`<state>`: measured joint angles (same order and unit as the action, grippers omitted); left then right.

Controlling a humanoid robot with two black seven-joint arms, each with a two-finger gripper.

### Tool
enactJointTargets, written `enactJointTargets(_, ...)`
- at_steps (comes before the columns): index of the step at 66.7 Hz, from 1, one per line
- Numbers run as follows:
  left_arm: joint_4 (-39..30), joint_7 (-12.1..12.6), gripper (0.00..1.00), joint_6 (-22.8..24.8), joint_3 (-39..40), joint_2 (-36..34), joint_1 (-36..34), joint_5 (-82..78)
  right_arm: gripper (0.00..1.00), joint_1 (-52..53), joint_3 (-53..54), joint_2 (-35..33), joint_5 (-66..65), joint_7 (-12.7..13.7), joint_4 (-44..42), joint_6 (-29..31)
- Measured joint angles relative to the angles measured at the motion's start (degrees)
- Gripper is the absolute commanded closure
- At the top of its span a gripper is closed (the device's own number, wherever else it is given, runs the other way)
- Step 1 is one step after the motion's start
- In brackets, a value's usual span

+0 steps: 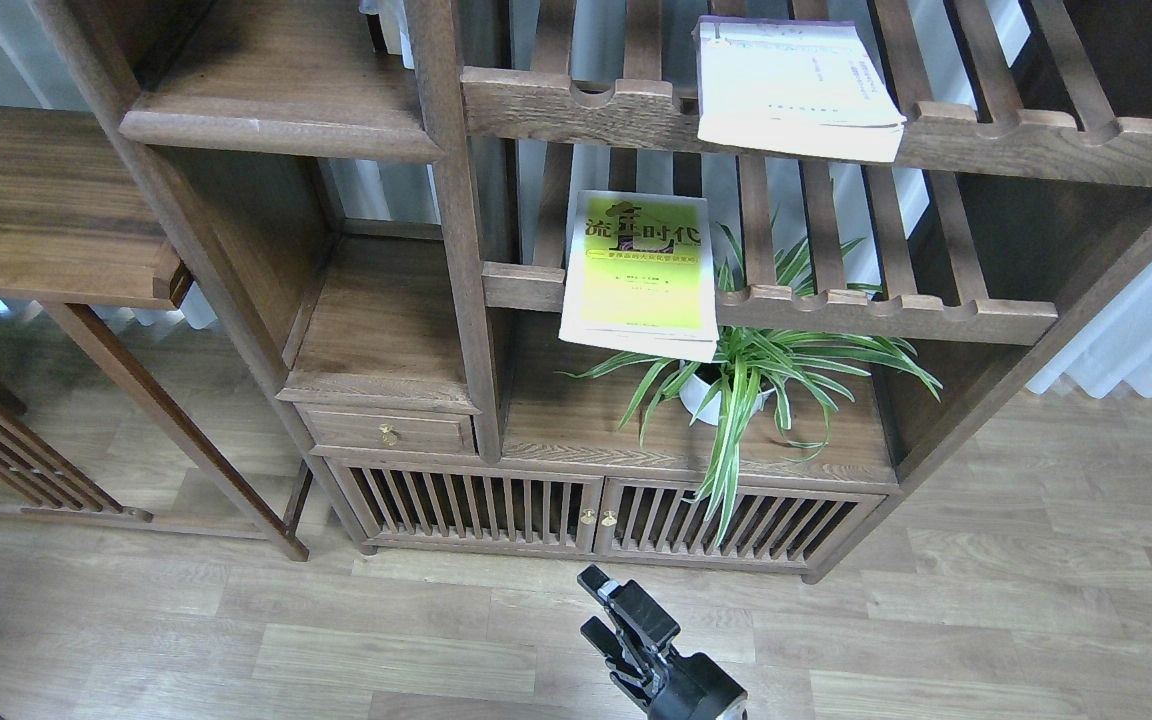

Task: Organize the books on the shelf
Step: 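Place the red book upright on the upper shelf with the left gripper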

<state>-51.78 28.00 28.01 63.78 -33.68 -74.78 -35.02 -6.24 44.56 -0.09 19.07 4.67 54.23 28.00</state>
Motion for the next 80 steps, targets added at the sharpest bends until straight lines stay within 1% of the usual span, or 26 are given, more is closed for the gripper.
enactJointTargets(17, 2.1, 0.0, 0.96, 0.0, -0.1, 0.5, 0.0, -0.8, 0.0, 0.0, 0.0, 0.0, 0.0, -0.2, 0.0, 0.0)
enactJointTargets(20, 2.4, -0.5, 0.96, 0.0, -0.1, 1.3, 0.0, -0.8, 0.0, 0.0, 0.1, 0.0, 0.0, -0.3, 0.0, 0.0)
enactJointTargets(36, 4.2, -5.7, 0.96, 0.0, -0.2, 5.5, 0.1, -0.6, 0.0, 0.1, 1.5, 0.1, 0.0, -0.4, 0.0, 0.0)
enactJointTargets(49, 5.3, -8.9, 0.96, 0.0, -0.9, 7.0, 0.2, -0.6, 0.0, 0.1, 1.7, 0.0, 0.1, -0.4, 0.1, 0.0)
enactJointTargets(55, 5.2, -11.0, 0.96, -1.0, -0.9, 7.0, 0.5, -0.6, 0.0, 0.0, 1.7, 0.0, 0.2, -0.4, 0.2, 0.0)
enactJointTargets(56, 4.9, -11.9, 0.96, -1.7, -0.7, 7.0, 0.7, -0.5, 0.0, 0.0, 1.8, -0.1, 0.2, -0.5, 0.3, 0.0)
enactJointTargets(58, 4.8, -12.3, 0.96, -2.1, -0.4, 6.8, 0.8, -0.5, 0.0, 0.0, 1.8, -0.1, 0.2, -0.5, 0.3, 0.0)
enactJointTargets(67, 3.7, -12.7, 0.95, -3.6, 0.5, 5.5, 1.8, -0.4, 0.0, -0.1, 2.7, -0.1, 0.3, -0.5, 0.4, 0.0)
enactJointTargets(80, 1.9, -12.1, 0.95, -4.6, 0.4, 2.2, 3.7, -0.3, 0.0, -0.3, 3.3, 0.0, 0.3, -0.5, 0.4, 0.0)
